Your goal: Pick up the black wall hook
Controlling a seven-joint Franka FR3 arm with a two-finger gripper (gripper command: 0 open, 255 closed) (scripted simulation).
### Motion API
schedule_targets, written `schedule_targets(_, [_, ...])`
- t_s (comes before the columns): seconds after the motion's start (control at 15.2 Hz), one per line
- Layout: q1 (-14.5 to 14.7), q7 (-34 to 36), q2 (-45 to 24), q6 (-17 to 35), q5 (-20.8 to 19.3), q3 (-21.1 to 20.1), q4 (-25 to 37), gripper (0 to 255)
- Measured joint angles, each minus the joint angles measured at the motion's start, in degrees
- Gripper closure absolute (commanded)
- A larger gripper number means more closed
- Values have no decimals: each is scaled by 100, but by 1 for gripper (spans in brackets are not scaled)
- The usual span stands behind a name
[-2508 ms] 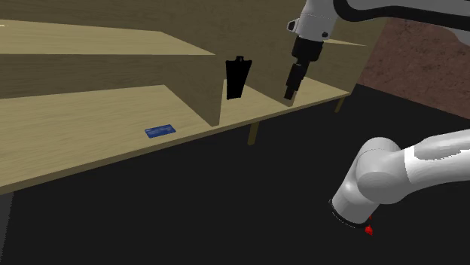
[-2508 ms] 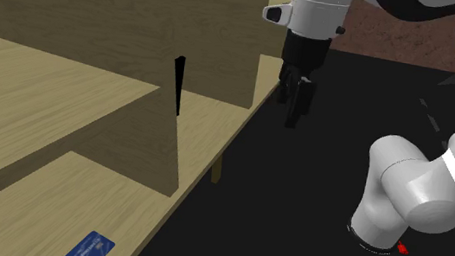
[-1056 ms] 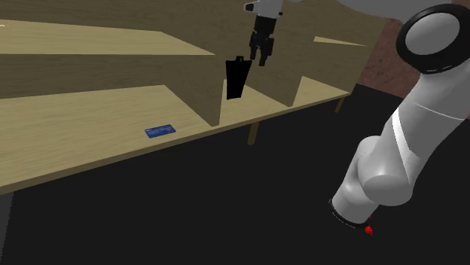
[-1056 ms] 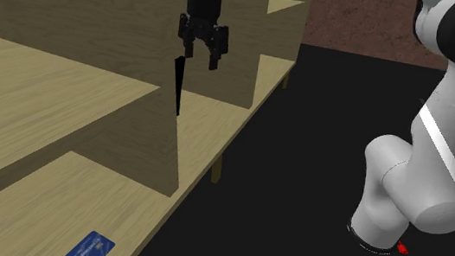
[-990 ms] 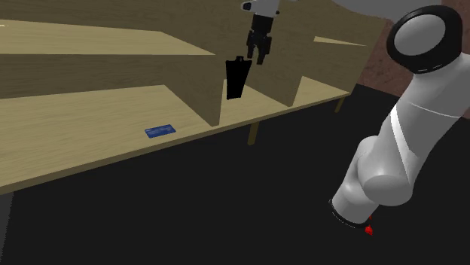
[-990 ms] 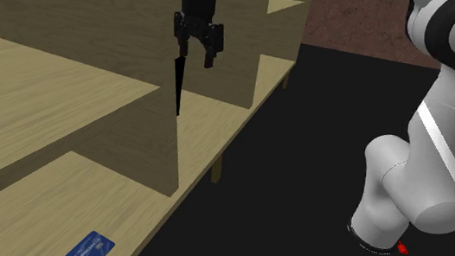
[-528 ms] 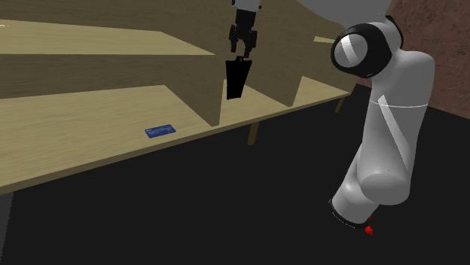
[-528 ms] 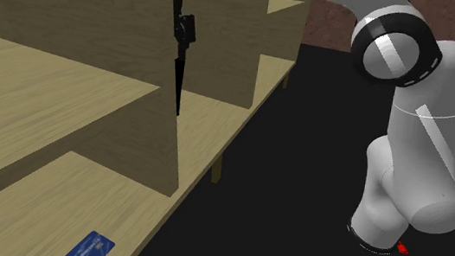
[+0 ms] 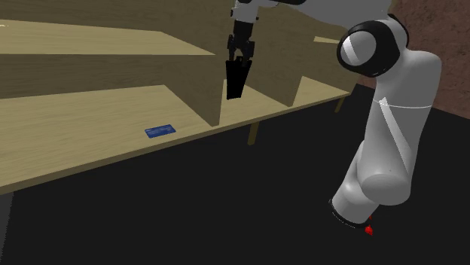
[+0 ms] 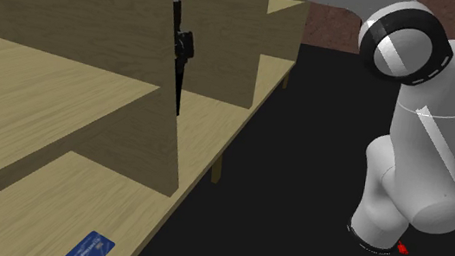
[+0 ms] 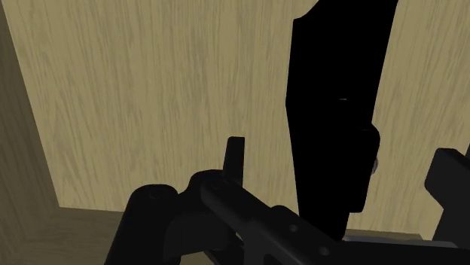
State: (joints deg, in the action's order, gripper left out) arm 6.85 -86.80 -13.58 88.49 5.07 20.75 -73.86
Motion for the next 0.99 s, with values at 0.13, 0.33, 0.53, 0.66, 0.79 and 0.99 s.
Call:
schedule_targets(0.13, [7, 6, 3, 33, -2, -3, -35, 255])
schedule_targets(0.33, [9, 7, 8, 45, -3, -4, -46, 255])
schedule_targets(0.53, [8, 6, 7, 45, -3, -4, -45, 255])
schedule_targets(0.66, [7, 4, 9, 40, -4, -2, -45, 255])
schedule_targets(0.79, [-11, -7, -16, -67, 7, 4, 82, 255])
schedule_targets(0.99, [-57, -22, -130, -327, 51, 11, 451, 255])
